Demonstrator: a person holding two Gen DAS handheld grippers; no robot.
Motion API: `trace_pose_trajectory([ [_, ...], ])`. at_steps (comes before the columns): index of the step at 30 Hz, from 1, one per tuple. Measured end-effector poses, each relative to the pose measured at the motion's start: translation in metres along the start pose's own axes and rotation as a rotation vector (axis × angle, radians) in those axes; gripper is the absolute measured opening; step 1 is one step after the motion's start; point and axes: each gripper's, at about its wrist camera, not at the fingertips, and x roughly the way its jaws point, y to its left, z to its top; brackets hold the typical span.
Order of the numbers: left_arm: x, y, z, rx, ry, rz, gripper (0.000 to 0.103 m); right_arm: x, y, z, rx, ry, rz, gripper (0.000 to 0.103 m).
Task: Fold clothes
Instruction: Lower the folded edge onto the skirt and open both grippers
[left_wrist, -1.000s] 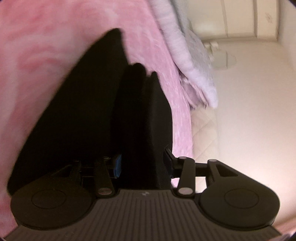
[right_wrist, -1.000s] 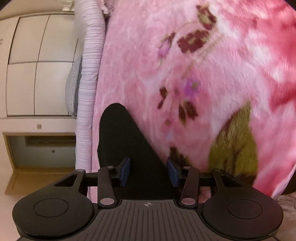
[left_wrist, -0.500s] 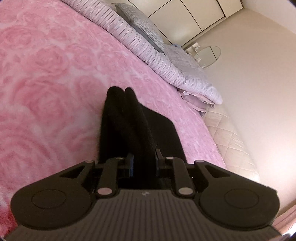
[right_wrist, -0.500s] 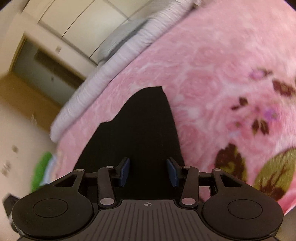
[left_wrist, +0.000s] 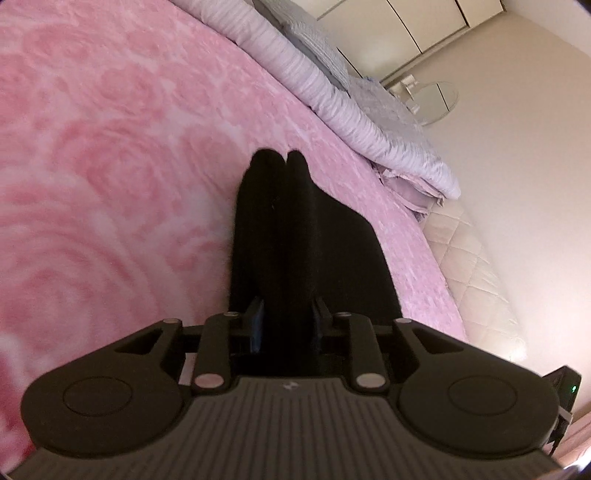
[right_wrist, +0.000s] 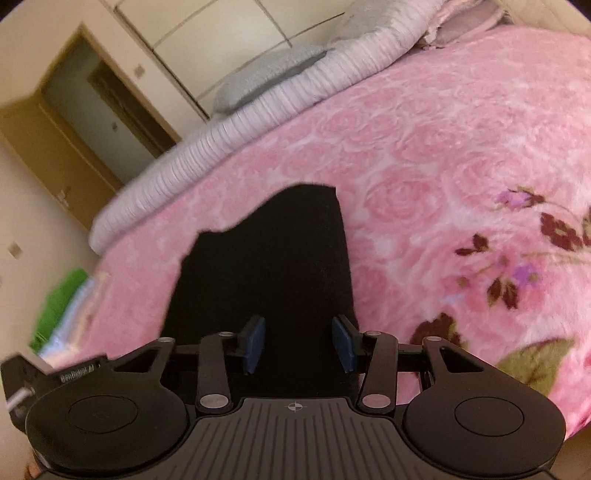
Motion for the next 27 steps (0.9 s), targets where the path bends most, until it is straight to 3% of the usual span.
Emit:
trace_pose_trajectory([
  [6,-0.029,0.016,-0.029,-0.161,0.016,-0.025,0.029,-0.028,-0.009,-0.013,0.032,-0.003,0.032,0.045],
  [9,-0.02,0.015,-0.035,-0.182,0.016,-0.007,0.025,-0.025,-0.008,-0.021,0.022,0.029,0.028,0.035],
  [11,-0.012,0.011,-0.034,-0.136,0.014,0.046,0.018,-0.016,0.002,-0.027,-0.064,0.02,-0.013,0.031],
  [14,-0.002,0.001,-0.032,-0.049,0.014,0.12,0.018,0.002,0.018,-0.036,-0.244,0.035,-0.087,0.03],
  [19,-0.006,-0.021,-0.031,0.073,0.019,0.201,0.022,-0.002,0.032,-0.035,-0.35,0.067,-0.117,0.03],
  [23,-0.018,-0.037,-0.017,0.134,0.01,0.214,0.023,-0.014,0.025,-0.024,-0.315,0.029,-0.066,0.03],
  [27,-0.016,-0.048,0.01,0.168,0.0,0.179,0.034,-0.013,0.014,0.006,-0.233,0.014,-0.036,0.03],
])
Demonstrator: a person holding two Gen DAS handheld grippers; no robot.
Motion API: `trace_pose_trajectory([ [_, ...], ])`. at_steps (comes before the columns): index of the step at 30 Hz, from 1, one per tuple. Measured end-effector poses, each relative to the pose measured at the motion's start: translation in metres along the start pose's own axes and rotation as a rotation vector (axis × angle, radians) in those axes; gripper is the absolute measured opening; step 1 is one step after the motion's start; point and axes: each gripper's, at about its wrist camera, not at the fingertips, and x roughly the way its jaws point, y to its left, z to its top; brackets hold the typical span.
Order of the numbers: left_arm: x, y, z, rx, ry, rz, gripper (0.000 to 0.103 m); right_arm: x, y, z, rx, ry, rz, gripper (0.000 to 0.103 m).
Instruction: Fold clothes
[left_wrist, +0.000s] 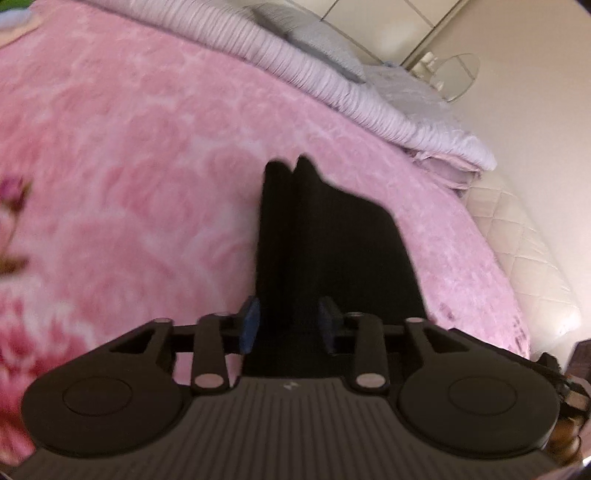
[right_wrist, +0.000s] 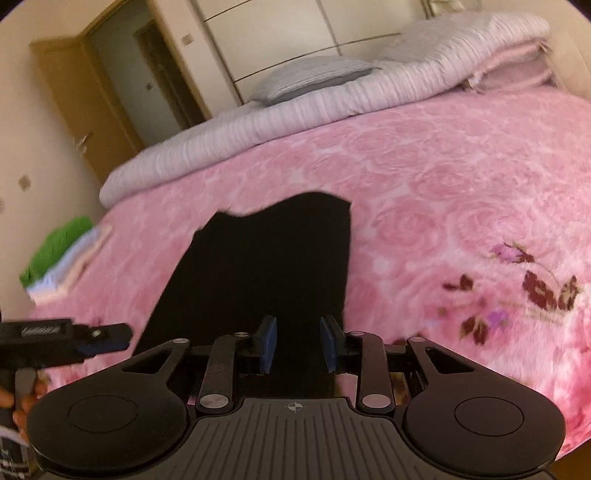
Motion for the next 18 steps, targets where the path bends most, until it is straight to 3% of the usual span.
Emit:
trace_pose_trajectory([
  [5,0.031,0.0,0.036,0.014,0.002,-0.011,0.034,0.027,-0.011,0.039,0.074,0.012,0.05,0.03],
  [9,0.056,0.025,0.052,-0.1,-0.01,-0.032,0.032,0.052,0.002,0.059,0.094,0.04,0.116,0.03],
  [11,0.07,0.035,0.058,-0.141,0.0,-0.04,0.032,0.069,0.008,0.063,0.062,0.064,0.025,0.03],
  [13,0.08,0.039,0.062,-0.159,0.011,-0.068,0.033,0.082,0.005,0.068,0.058,0.028,-0.086,0.03],
  [16,0.097,0.045,0.067,-0.175,0.025,-0.109,0.034,0.095,-0.019,0.079,0.186,0.013,-0.053,0.03],
  [18,0.109,0.048,0.069,-0.179,0.029,-0.132,0.03,0.106,-0.03,0.084,0.233,0.033,-0.015,0.03],
])
